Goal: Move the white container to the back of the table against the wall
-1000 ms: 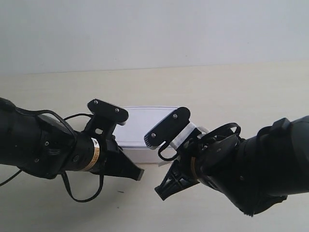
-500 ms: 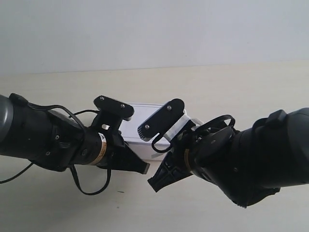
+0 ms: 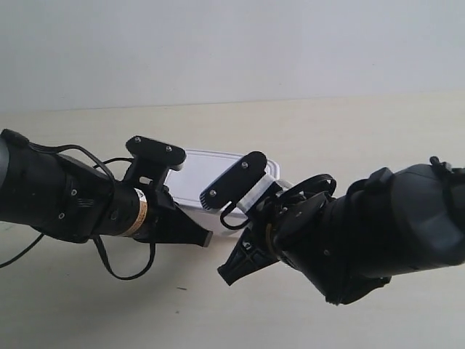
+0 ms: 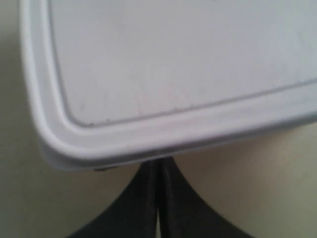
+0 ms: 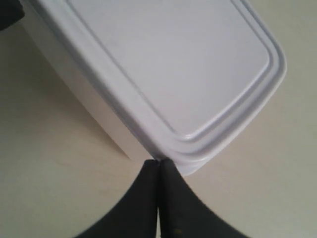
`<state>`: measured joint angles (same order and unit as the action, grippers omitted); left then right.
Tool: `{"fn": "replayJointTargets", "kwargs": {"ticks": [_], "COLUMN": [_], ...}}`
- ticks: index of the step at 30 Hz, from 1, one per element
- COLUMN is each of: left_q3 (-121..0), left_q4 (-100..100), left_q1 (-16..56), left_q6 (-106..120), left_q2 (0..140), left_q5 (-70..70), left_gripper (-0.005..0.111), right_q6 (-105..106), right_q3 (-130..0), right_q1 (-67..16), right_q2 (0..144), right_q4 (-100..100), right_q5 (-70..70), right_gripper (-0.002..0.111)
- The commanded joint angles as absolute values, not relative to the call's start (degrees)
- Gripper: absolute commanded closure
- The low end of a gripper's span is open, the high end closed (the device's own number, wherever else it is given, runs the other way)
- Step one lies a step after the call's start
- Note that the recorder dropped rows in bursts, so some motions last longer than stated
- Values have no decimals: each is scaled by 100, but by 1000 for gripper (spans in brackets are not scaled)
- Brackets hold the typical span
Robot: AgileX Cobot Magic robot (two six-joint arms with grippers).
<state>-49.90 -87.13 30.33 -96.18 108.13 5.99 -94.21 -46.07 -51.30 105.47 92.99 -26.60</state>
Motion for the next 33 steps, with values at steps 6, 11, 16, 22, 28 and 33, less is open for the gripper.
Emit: {"fn": "replayJointTargets", "kwargs": {"ticks": [6, 11, 16, 22, 28, 33], "left_q3": [-5117, -5142, -5193, -5361, -5423, -5547], "left_q4": [-8934, -8965, -9100, -9172, -9201, -9201], "left_q1": [2968, 2968, 2958, 2928, 2718, 2626], "left_q6": [-9636, -9625, -9620, -9620, -9633, -9633], "left_q2": [10842, 10853, 10866, 10866, 10936, 11238], "left_q5": [560, 667, 955, 834, 822, 669], "left_gripper": [107, 107, 107, 107, 107, 107], "right_q6": [-9187, -9140, -9152, -9203, -9139, -9139], "right_q3": [-4962, -5037, -5037, -5241, -5488, -5506], "right_q1": [-5082, -4888, -4727, -4717, -4717, -4717], "right_q2": [10754, 10933, 10974, 11010, 11010, 11010], "right_q4": [9351, 9352, 9573, 9612, 9611, 9521], "right_q5": [-2749, -2740, -2728, -2701, -2665, -2519], "right_gripper": [108, 108, 108, 108, 108, 108]}}
